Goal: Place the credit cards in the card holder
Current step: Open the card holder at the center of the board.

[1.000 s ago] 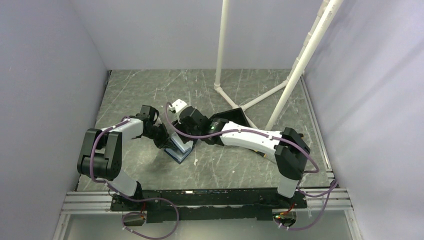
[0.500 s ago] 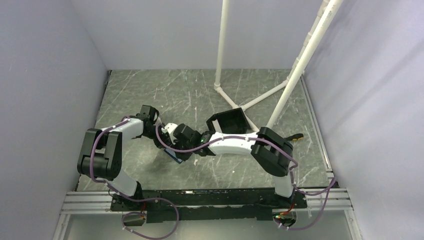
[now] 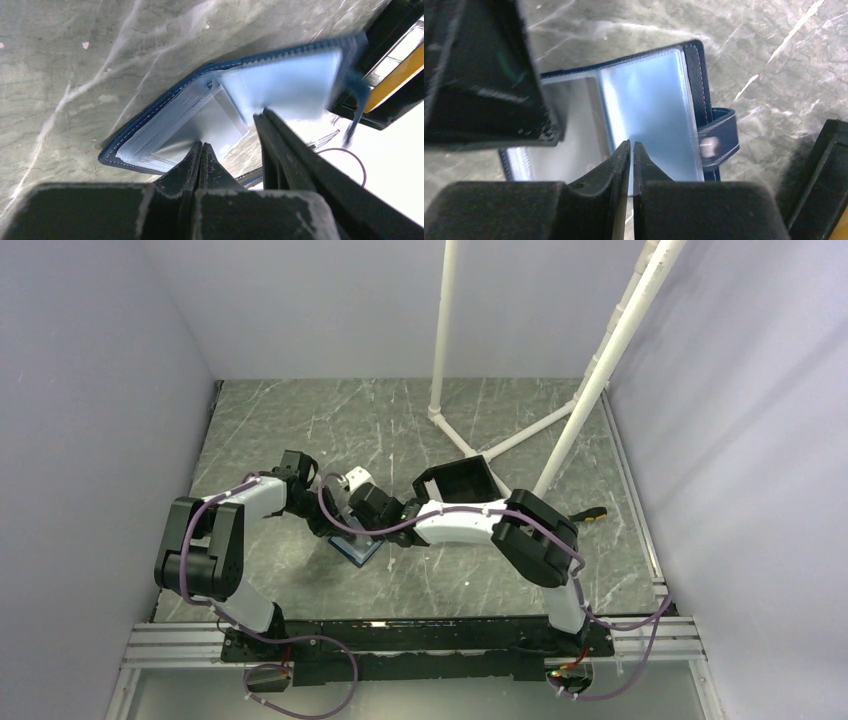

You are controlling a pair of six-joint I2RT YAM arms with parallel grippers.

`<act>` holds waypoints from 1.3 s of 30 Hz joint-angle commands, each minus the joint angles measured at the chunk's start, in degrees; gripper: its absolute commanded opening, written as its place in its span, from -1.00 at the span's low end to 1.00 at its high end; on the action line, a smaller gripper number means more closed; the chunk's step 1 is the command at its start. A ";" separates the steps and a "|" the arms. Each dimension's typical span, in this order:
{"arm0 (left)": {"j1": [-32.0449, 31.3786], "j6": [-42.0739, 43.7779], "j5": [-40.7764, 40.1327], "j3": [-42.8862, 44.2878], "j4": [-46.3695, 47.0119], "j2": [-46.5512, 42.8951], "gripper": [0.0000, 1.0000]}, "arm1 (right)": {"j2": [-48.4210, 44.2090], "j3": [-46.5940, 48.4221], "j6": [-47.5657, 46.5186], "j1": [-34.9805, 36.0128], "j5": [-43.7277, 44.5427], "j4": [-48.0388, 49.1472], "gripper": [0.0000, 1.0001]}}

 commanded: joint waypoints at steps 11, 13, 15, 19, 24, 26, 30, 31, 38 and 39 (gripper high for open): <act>-0.32 7.84 -7.17 1.06 -5.28 -3.22 -1.00 | 2.36 -3.06 7.69 -3.40 -12.25 1.76 -0.72; -0.32 8.53 -5.68 2.40 -5.39 -4.75 -0.96 | 1.47 -5.52 11.12 -3.56 -18.91 3.59 -0.71; -0.32 8.81 -4.03 3.44 -4.92 -6.12 -0.88 | 0.67 -7.61 14.04 -3.89 -24.75 5.77 -0.71; -0.53 7.11 0.51 3.52 -1.96 -7.79 -0.81 | -0.26 -8.93 17.99 -5.17 -32.23 9.34 -0.71; -1.53 5.80 1.80 2.10 -0.17 -6.39 -0.88 | -0.57 -10.24 20.30 -6.05 -36.46 12.14 -0.71; -1.64 5.37 1.26 0.25 0.34 -6.28 -0.91 | -1.04 -10.49 20.12 -6.47 -35.07 11.65 -0.71; -1.66 4.81 -0.47 -3.03 1.20 -6.25 -0.95 | -3.41 -11.23 19.17 -8.02 -33.76 9.82 -0.70; -1.72 4.75 -1.12 -3.84 1.42 -6.11 -0.97 | -4.57 -11.30 18.58 -8.18 -33.38 9.17 -0.69; -1.68 4.04 -4.32 -6.64 2.18 -5.03 -1.00 | -7.44 -11.29 16.43 -8.77 -38.88 8.93 -0.46; -1.68 3.95 -4.51 -6.81 2.29 -5.10 -1.00 | -7.32 -12.38 16.53 -8.90 -39.22 9.89 -0.44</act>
